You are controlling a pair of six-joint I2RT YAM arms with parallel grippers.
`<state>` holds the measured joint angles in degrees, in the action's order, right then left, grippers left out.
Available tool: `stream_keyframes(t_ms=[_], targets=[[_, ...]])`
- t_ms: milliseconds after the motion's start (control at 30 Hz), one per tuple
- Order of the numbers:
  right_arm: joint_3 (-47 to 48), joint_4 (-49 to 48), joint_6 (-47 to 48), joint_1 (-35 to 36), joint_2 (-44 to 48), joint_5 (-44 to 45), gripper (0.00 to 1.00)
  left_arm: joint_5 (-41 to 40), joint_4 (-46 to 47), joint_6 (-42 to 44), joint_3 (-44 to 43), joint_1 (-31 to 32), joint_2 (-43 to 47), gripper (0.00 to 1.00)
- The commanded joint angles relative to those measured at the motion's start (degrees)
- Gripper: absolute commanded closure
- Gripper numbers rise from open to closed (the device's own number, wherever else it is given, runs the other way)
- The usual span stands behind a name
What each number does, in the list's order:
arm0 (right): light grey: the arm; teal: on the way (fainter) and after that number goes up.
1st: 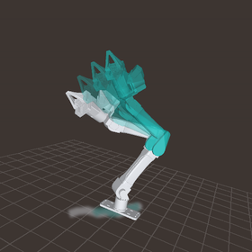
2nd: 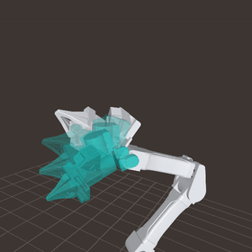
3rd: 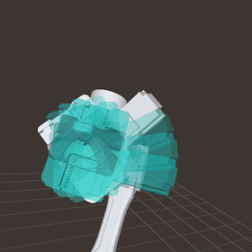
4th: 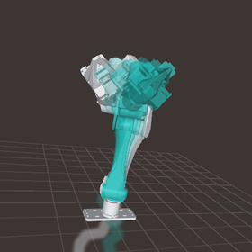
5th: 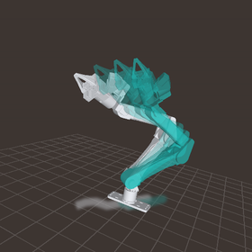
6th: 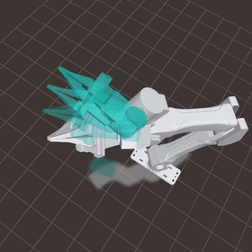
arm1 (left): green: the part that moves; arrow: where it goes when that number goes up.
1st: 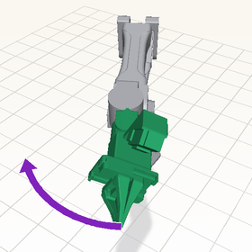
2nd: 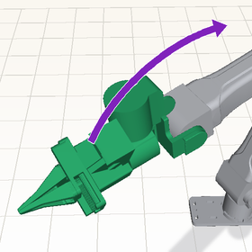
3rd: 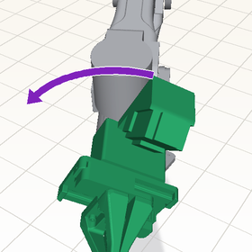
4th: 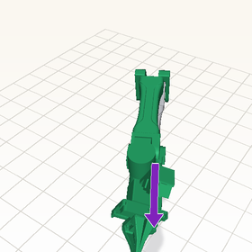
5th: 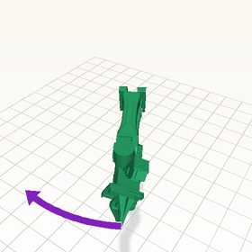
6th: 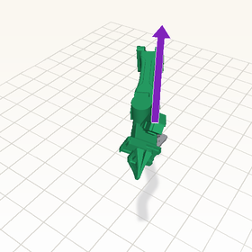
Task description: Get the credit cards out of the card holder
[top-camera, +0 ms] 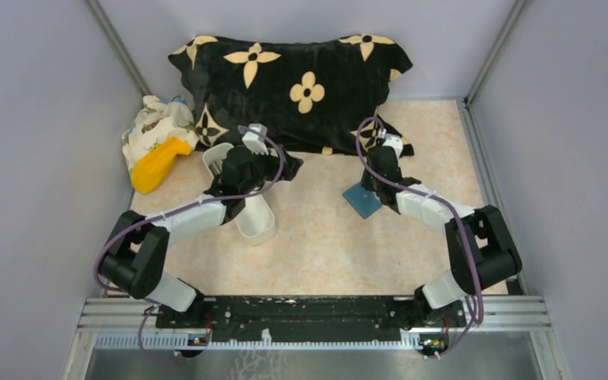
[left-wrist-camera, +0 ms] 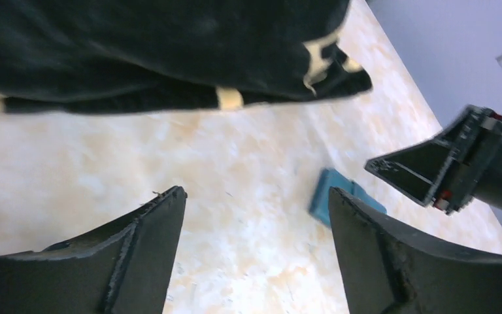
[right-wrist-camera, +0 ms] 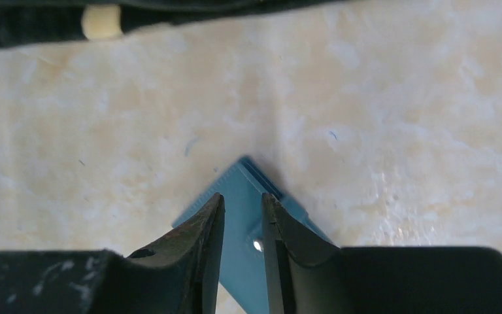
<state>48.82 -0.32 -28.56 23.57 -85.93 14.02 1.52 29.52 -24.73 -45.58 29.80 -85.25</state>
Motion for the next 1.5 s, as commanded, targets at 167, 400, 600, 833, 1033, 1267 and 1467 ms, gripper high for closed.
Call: stream_keyframes(t_ms=[167, 400, 600, 833, 1033, 1267, 1467], targets=[[-3.9, 1.7, -0.2, 0.9, 4.4, 7.9, 0.74, 11.7, 1.7, 0.5, -3.0, 8.7, -7.3, 0.11], [-5.1, 0.6, -1.4, 0.6, -0.5, 2.7, 0.84, 15.6, 1.6, -1.9, -6.7, 9.3, -13.9, 0.12], [-10.4, -6.2, -2.1, 0.8, -1.3, -4.5, 0.86, 13.4, -5.3, -5.4, -9.7, 9.4, -16.5, 0.15], [-10.6, -8.3, -4.2, 9.3, -4.6, -6.4, 0.84, 16.9, -5.7, -11.1, -10.6, 9.4, -19.4, 0.15], [-7.8, -7.2, -6.3, 14.8, -5.1, -3.2, 0.84, 14.8, -6.5, -10.4, -10.0, 9.3, -18.2, 0.14], [-5.0, -3.4, -1.5, 15.0, -2.1, 0.7, 0.67, 4.9, -11.2, -12.4, -7.9, 8.7, -15.0, 0.3], [-2.7, -1.5, 1.5, 17.2, -1.2, 4.0, 0.47, 3.1, -12.7, -15.6, -6.7, 6.8, -14.5, 0.46]])
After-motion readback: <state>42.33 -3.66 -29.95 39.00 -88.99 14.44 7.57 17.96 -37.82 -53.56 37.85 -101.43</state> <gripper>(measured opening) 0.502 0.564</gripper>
